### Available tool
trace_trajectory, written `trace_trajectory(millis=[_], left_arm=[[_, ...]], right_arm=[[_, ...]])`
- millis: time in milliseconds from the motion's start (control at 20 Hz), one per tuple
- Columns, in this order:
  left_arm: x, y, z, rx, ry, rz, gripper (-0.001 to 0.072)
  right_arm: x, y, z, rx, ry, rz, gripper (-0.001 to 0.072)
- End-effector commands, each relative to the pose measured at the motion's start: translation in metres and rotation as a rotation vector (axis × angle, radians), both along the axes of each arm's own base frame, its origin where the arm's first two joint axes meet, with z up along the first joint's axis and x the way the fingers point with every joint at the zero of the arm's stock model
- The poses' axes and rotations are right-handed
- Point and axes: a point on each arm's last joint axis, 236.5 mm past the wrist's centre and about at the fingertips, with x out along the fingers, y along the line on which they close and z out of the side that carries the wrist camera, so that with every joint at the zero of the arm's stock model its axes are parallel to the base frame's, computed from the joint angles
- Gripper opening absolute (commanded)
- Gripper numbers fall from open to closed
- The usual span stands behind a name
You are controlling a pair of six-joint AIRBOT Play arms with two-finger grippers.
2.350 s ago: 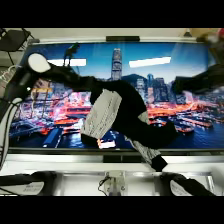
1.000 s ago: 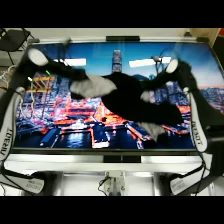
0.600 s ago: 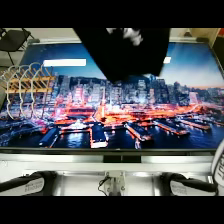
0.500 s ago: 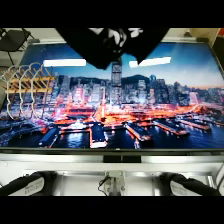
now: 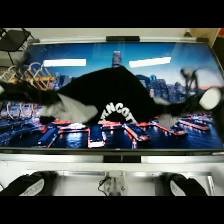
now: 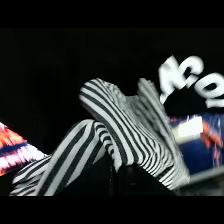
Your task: Fold the shirts.
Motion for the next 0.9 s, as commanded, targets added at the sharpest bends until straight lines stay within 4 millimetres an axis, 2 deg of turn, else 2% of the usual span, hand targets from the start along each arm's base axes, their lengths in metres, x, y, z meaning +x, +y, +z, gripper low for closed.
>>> trace_trajectory(millis=[0,50,100,150,200,250,300,400,450,500,550,600,650,700,850], left_arm=[[-0.070,-0.030,-0.103,-0.002,0.256,-0.059,0.0056],[-0.081,-0.035,-0.112,0.010,0.279,-0.084,0.0057],[-0.088,-0.035,-0.116,0.015,0.301,-0.096,0.0058],[-0.091,-0.033,-0.115,0.017,0.319,-0.099,0.0123],[-0.092,-0.028,-0.110,0.014,0.336,-0.093,0.0345],[-0.091,-0.021,-0.101,0.009,0.352,-0.083,0.0634],[-0.086,-0.013,-0.087,0.003,0.352,-0.073,0.0678],[-0.059,0.003,-0.044,-0.010,0.264,-0.043,0.0676],[-0.037,0.009,-0.019,-0.011,0.165,-0.032,0.0676],[-0.014,0.013,0.004,-0.006,0.059,-0.020,0.0676],[0.007,0.017,0.020,0.006,-0.024,0.002,0.0676],[0.023,0.016,0.027,0.002,-0.058,0.012,0.0676],[0.035,0.012,0.021,0.002,-0.052,0.008,0.0676],[0.042,0.007,0.006,0.003,-0.014,-0.003,0.0676],[0.047,-0.019,-0.068,0.021,0.170,-0.065,0.0676]], right_arm=[[-0.099,-0.029,-0.105,-0.109,0.307,-0.053,0.0073],[-0.103,-0.040,-0.110,-0.153,0.315,-0.081,0.0102],[-0.098,-0.050,-0.107,-0.190,0.296,-0.099,0.0282],[-0.089,-0.057,-0.099,-0.221,0.263,-0.099,0.0541],[-0.076,-0.062,-0.086,-0.242,0.220,-0.100,0.0558],[-0.058,-0.065,-0.066,-0.252,0.157,-0.105,0.0558],[-0.039,-0.064,-0.044,-0.246,0.086,-0.106,0.0558],[0.005,-0.056,0.014,-0.214,-0.099,-0.099,0.0559],[0.026,-0.048,0.044,-0.176,-0.198,-0.097,0.0678],[0.044,-0.039,0.068,-0.132,-0.268,-0.095,0.0678],[0.060,-0.026,0.085,-0.076,-0.314,-0.094,0.0678],[0.077,-0.013,0.093,-0.019,-0.335,-0.091,0.0678],[0.092,-0.001,0.092,0.034,-0.336,-0.087,0.0678],[0.105,0.011,0.084,0.081,-0.316,-0.080,0.0678],[0.132,0.048,0.028,0.221,-0.161,-0.061,0.0678]])
